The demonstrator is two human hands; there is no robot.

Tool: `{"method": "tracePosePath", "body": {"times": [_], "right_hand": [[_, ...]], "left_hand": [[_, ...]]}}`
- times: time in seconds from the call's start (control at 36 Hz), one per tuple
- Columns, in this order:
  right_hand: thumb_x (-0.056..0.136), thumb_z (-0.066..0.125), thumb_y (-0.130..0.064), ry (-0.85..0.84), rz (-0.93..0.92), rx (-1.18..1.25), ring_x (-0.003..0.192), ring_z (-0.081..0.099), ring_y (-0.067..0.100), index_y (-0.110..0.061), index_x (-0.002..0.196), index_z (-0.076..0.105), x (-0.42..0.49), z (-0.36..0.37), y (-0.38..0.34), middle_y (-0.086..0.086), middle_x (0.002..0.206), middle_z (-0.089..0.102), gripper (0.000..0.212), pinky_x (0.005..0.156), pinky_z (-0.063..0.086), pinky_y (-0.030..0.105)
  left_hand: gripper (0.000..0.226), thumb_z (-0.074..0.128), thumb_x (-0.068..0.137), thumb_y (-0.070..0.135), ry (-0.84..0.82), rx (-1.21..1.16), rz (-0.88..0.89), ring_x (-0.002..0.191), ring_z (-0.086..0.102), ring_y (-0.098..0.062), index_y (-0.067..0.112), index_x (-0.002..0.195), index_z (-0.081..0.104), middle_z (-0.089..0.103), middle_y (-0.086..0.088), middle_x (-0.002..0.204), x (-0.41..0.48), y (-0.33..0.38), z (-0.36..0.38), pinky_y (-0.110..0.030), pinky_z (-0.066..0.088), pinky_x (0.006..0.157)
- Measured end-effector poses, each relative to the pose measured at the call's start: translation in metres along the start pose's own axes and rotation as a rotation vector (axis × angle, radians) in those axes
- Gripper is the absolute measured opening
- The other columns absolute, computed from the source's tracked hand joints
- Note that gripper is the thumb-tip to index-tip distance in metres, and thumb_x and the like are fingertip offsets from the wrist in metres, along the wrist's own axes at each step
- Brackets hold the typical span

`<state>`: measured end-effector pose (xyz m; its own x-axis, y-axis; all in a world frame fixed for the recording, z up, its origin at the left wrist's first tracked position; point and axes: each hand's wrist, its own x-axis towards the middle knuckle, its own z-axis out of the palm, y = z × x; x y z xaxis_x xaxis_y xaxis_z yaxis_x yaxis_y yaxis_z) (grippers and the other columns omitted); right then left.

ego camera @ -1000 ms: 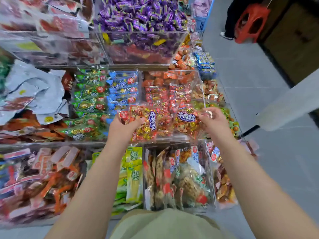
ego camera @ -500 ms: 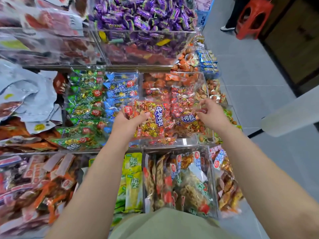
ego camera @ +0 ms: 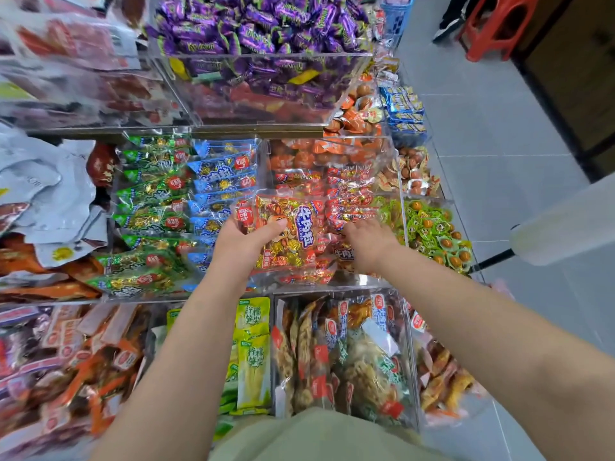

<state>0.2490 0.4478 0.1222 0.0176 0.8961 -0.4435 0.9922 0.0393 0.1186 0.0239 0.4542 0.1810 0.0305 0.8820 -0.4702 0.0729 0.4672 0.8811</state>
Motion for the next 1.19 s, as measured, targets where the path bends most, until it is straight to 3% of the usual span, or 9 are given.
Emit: {"method": "tracePosePath", "body": {"times": [0.17,0.31,0.5,0.72,0.83,0.94,1.06,1.14,1.19], "right_hand": [[0.080,0.061,-0.010,0.080,-0.082,-0.069,0.120,0.039,0.031,-0.015,0.126,0.039,0.019,0.015,0.006,0.011,0.125,0.050,0.052,0.103,0.034,0.044],[0.075,0.056,-0.006,0.087,-0.019,-0.102,0.123,0.022,0.032,-0.026,0.133,0.020,0.026,0.036,0.012,0.010,0.132,0.023,0.071,0.105,0.025,0.046],[0.082,0.048,-0.067,0.066,0.065,-0.071,0.127,0.017,0.030,-0.027,0.131,0.021,0.036,0.045,0.007,0.006,0.132,0.022,0.069,0.107,0.016,0.052],[0.083,0.049,-0.064,0.064,0.099,-0.067,0.123,0.021,0.029,-0.025,0.128,0.025,0.033,0.038,0.003,0.006,0.126,0.026,0.065,0.107,0.015,0.052],[0.079,0.057,-0.060,0.113,0.062,0.247,0.128,0.023,0.030,-0.022,0.133,0.029,0.018,0.029,0.006,0.007,0.130,0.029,0.072,0.111,0.014,0.050],[0.091,0.057,-0.033,0.407,0.098,0.907,0.117,0.040,0.015,-0.024,0.115,0.054,-0.008,0.006,0.007,-0.003,0.117,0.044,0.026,0.105,0.030,0.035],[0.092,0.054,-0.034,0.325,0.026,1.481,0.074,0.058,0.001,-0.037,0.089,0.059,-0.038,-0.019,0.002,-0.017,0.081,0.060,0.006,0.072,0.048,0.023],[0.080,0.071,-0.033,0.205,-0.018,1.556,0.078,0.060,0.004,-0.038,0.101,0.051,-0.046,-0.022,0.001,-0.011,0.081,0.057,0.029,0.074,0.052,0.022],[0.074,0.077,-0.029,0.192,0.029,1.599,0.071,0.058,0.003,-0.030,0.111,0.049,-0.049,-0.022,0.001,-0.010,0.076,0.055,0.046,0.066,0.049,0.021]], "left_hand": [[0.036,0.083,0.070,0.031,0.005,-0.008,-0.018,0.097,0.067,-0.017,0.031,0.096,0.058,0.072,0.005,0.099,0.002,-0.001,0.002,-0.048,0.051,0.095],[0.042,0.084,0.070,0.033,-0.007,-0.017,-0.039,0.101,0.067,-0.025,0.027,0.104,0.061,0.073,0.001,0.103,0.005,-0.001,0.001,-0.052,0.049,0.096],[0.065,0.087,0.060,0.038,-0.028,-0.064,-0.057,0.106,0.065,-0.028,0.024,0.116,0.058,0.071,-0.001,0.110,0.004,0.000,0.000,-0.055,0.047,0.098],[0.054,0.086,0.064,0.034,-0.047,-0.061,-0.052,0.101,0.068,-0.028,0.023,0.111,0.061,0.073,-0.002,0.105,0.008,-0.001,0.000,-0.053,0.050,0.094],[0.052,0.087,0.055,0.039,-0.047,-0.026,-0.048,0.100,0.068,-0.028,0.026,0.100,0.064,0.074,-0.001,0.101,0.009,-0.001,0.002,-0.054,0.049,0.094],[0.065,0.091,0.046,0.045,-0.120,-0.020,-0.047,0.095,0.071,-0.026,0.024,0.102,0.065,0.076,0.003,0.094,0.005,0.001,0.012,-0.040,0.058,0.079],[0.104,0.089,0.035,0.057,-0.133,0.030,-0.069,0.111,0.063,-0.027,0.018,0.126,0.054,0.068,-0.001,0.119,-0.001,0.003,0.027,-0.050,0.048,0.098],[0.057,0.090,0.052,0.046,-0.158,0.064,-0.048,0.097,0.068,-0.018,0.030,0.099,0.062,0.075,0.010,0.092,-0.001,0.000,0.032,-0.047,0.051,0.094],[0.054,0.089,0.050,0.048,-0.168,0.099,-0.041,0.094,0.069,-0.018,0.031,0.094,0.062,0.074,0.010,0.091,0.000,-0.001,0.034,-0.044,0.053,0.090]]}}
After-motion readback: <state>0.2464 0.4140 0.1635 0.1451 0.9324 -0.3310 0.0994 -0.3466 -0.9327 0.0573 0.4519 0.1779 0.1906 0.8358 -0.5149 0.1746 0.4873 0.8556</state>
